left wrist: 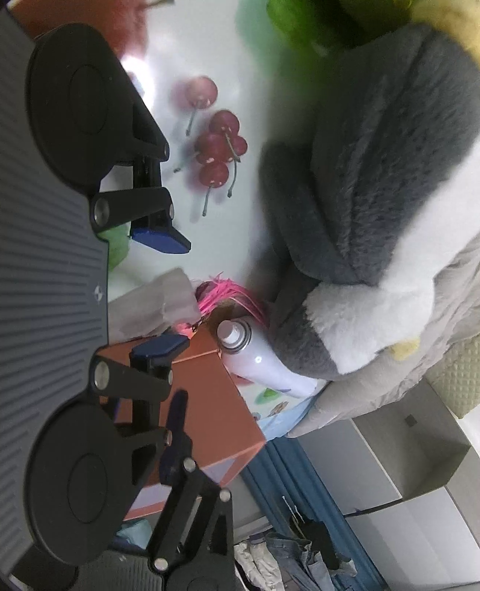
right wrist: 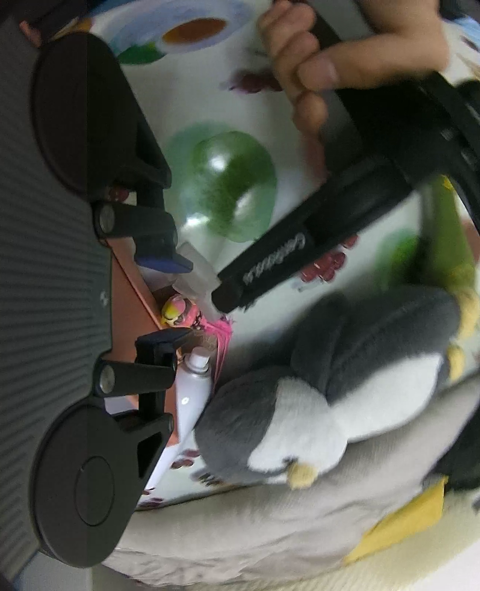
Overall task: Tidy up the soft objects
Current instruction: 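Grasp the pink feathered toy with the right gripper while the left gripper grasps the clear cup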
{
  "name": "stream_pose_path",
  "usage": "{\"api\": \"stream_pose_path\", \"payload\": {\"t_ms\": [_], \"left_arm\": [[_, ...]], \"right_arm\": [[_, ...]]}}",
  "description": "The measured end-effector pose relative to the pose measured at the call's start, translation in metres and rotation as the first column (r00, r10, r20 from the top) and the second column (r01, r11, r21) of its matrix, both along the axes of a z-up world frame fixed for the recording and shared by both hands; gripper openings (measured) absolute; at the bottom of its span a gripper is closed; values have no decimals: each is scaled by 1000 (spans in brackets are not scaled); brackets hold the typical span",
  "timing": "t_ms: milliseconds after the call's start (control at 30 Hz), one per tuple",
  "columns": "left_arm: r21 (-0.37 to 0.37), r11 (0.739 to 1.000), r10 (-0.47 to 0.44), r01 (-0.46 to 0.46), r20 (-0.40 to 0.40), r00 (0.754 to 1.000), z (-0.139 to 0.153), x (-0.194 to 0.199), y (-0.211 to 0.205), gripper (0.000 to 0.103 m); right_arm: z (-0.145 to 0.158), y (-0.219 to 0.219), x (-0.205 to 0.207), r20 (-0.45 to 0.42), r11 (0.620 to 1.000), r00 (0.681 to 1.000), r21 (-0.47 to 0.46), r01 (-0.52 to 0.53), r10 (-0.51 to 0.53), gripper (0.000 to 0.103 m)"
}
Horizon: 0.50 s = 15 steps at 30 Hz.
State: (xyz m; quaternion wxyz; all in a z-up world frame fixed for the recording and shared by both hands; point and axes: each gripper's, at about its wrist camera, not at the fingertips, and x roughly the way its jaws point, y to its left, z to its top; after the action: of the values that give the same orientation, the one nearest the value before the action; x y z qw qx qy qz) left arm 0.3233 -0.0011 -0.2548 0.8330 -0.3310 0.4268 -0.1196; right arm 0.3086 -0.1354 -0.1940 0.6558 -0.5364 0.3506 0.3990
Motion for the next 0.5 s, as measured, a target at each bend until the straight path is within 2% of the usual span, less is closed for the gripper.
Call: {"api": "stream_pose_path", "payload": {"t_ms": [167, 233, 500], "left_arm": [[-18, 1000, -23, 23, 12, 1000, -10, 11, -6, 53], [-27, 999, -25, 26, 10, 1000, -12, 15, -7, 46], [-48, 999, -24, 24, 4, 1000, -19, 19, -8, 33]], "right_arm": [[-23, 7, 11, -4, 993, 999, -111, -46, 46, 26], [-29, 6, 15, -7, 988, 998, -144, -60, 60, 26], [-43, 11, 19, -21, 978, 996, -185, -93, 90, 25]]}}
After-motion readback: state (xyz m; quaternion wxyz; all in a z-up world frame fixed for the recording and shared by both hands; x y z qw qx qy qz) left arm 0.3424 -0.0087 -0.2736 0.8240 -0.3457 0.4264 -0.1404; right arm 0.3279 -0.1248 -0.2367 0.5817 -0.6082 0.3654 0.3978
